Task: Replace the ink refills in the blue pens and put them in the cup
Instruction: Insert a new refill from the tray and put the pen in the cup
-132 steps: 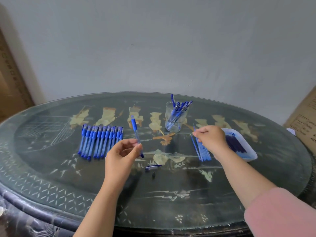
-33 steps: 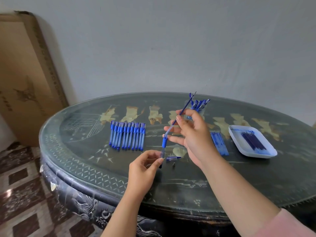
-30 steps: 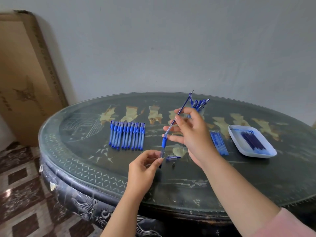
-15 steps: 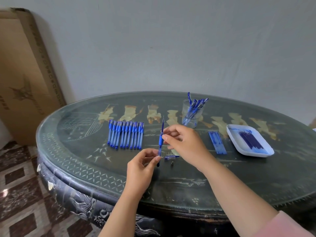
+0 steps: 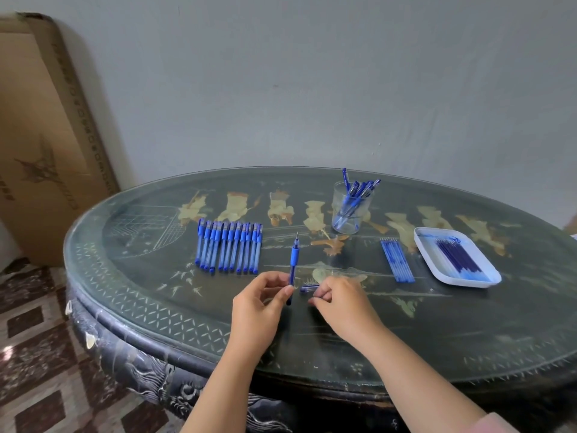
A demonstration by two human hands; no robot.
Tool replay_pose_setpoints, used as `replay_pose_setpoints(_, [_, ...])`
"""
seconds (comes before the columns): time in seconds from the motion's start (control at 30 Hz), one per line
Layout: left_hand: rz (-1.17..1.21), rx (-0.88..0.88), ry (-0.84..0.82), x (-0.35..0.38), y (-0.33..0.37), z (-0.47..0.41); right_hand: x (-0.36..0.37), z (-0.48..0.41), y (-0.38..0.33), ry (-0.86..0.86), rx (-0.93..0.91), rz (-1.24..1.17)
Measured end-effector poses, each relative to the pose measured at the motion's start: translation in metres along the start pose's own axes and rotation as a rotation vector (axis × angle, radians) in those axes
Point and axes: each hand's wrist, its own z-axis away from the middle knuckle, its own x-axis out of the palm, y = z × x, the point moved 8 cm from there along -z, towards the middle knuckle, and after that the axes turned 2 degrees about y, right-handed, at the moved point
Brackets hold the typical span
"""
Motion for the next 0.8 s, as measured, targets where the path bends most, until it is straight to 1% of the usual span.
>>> replay_pose_setpoints(0.03, [-0.004,0.000,-0.002,0.000,0.000,0.000,-0.001,-0.001,-0.001,0.003,-0.003,-0.004])
replay_pose_setpoints(0.1, [-0.009,0.001,-0.007,0.001,0.000,0.000,-0.018,-0.004,-0.007,0.083,0.003,-0.095])
replay_pose_setpoints(0.17, [-0.011,0.000,-0.010,0.001,0.000,0.000,-0.047,-0.008,-0.017,0.187,0.005,-0.338])
replay_pose_setpoints(0.23, [-0.019,-0.005,-0.017,0.002,0.000,-0.001,-0.074,-0.010,-0.037,0.185,-0.036,-0.576])
replay_pose_setpoints(0.27, [-0.024,-0.007,-0.021,0.003,0.000,0.000,-0.084,-0.010,-0.048,0.174,-0.076,-0.612])
replay_pose_setpoints(0.3, [-0.027,-0.007,-0.024,0.003,0.000,0.000,-0.093,-0.011,-0.058,0.168,-0.124,-0.589])
replay_pose_setpoints(0.37, [-0.027,-0.003,-0.023,0.003,0.002,0.000,-0.102,-0.012,-0.074,0.173,-0.193,-0.437])
replay_pose_setpoints(0.43, [-0.027,0.001,-0.019,0.003,0.002,0.000,-0.103,-0.014,-0.081,0.170,-0.218,-0.296])
replay_pose_setpoints(0.5, [-0.035,0.001,-0.022,0.004,0.001,-0.001,-0.101,-0.016,-0.083,0.153,-0.224,-0.209])
replay_pose_setpoints(0.8, [-0.040,0.015,-0.022,0.004,0.002,-0.001,-0.085,-0.016,-0.086,0.046,-0.234,-0.011])
